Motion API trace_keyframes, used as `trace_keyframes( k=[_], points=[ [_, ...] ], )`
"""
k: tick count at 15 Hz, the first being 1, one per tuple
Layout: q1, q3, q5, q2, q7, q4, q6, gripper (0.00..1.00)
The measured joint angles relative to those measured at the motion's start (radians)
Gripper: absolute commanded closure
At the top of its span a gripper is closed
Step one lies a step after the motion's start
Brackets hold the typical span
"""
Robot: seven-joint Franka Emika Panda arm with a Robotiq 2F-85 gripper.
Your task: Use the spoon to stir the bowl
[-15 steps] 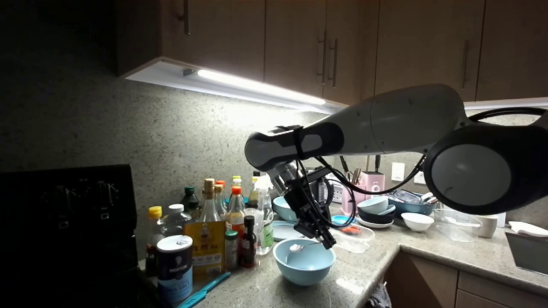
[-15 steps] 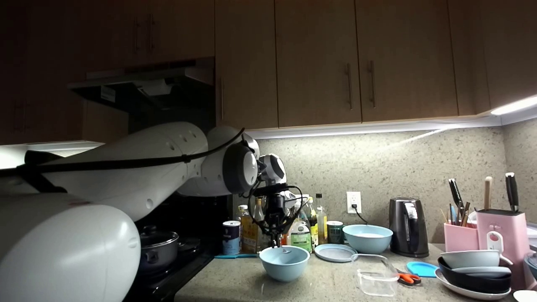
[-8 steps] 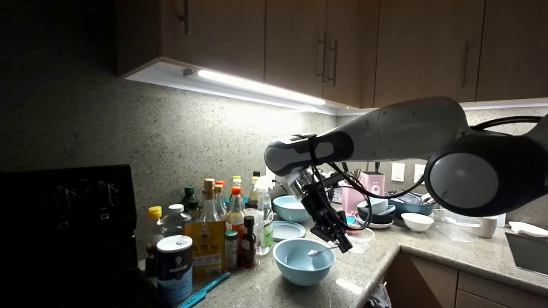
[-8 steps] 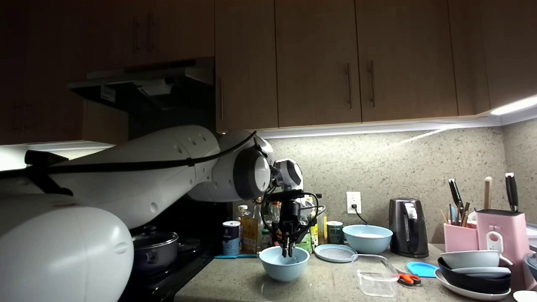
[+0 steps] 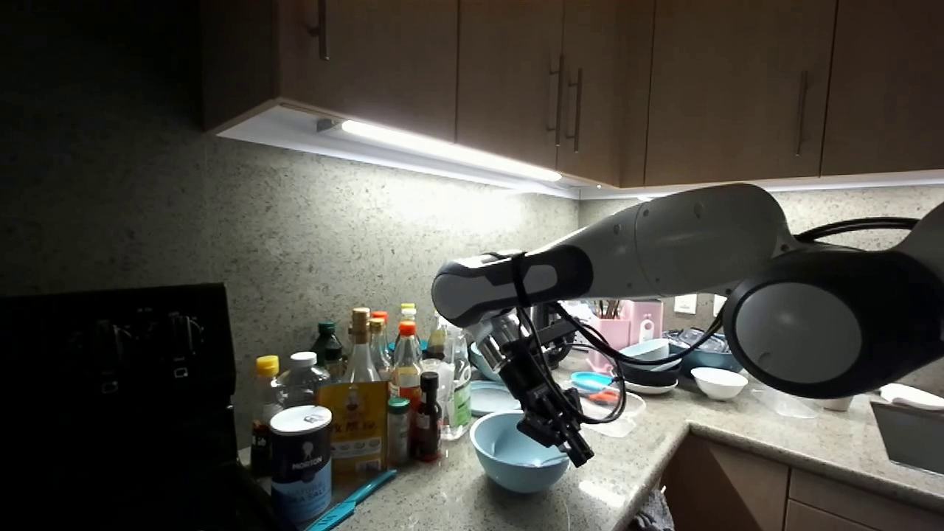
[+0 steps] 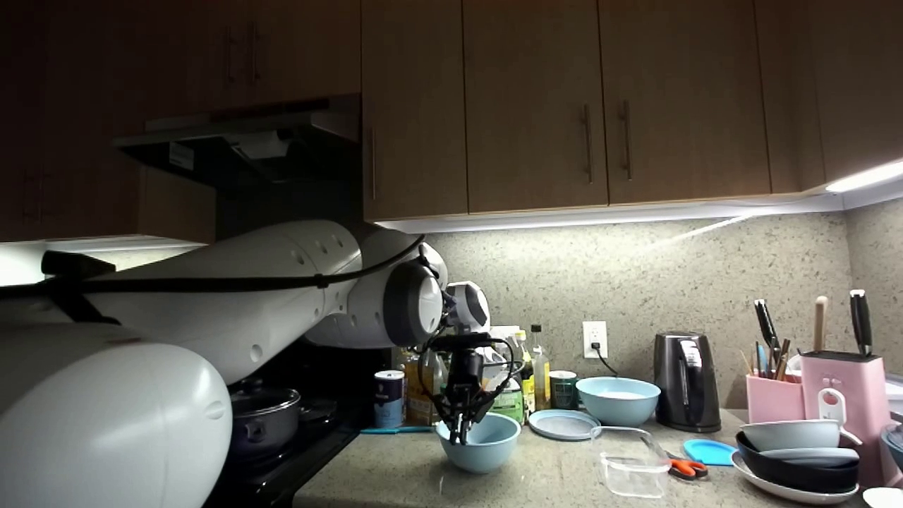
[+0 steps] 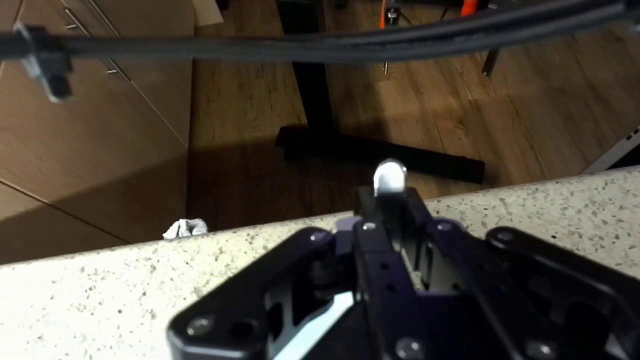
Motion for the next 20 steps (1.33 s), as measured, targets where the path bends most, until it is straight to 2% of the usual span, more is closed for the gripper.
trace_keyframes(
  k=[4, 7, 13, 17, 20],
  points=[
    [0.094, -0.004, -0.059, 0.001, 0.000, 0.009, 0.005, 0.96],
    [0.123, -0.009, -0.087, 0.005, 0.000, 0.037, 0.007, 0.96],
    [0.068, -0.042, -0.089, 0.026, 0.000, 0.110, 0.007, 0.96],
    [0.009, -0.045, -0.088, 0.028, -0.002, 0.119, 0.000, 0.96],
    [-0.004, -0.040, -0.086, 0.036, -0.023, 0.118, -0.029, 0.96]
  ],
)
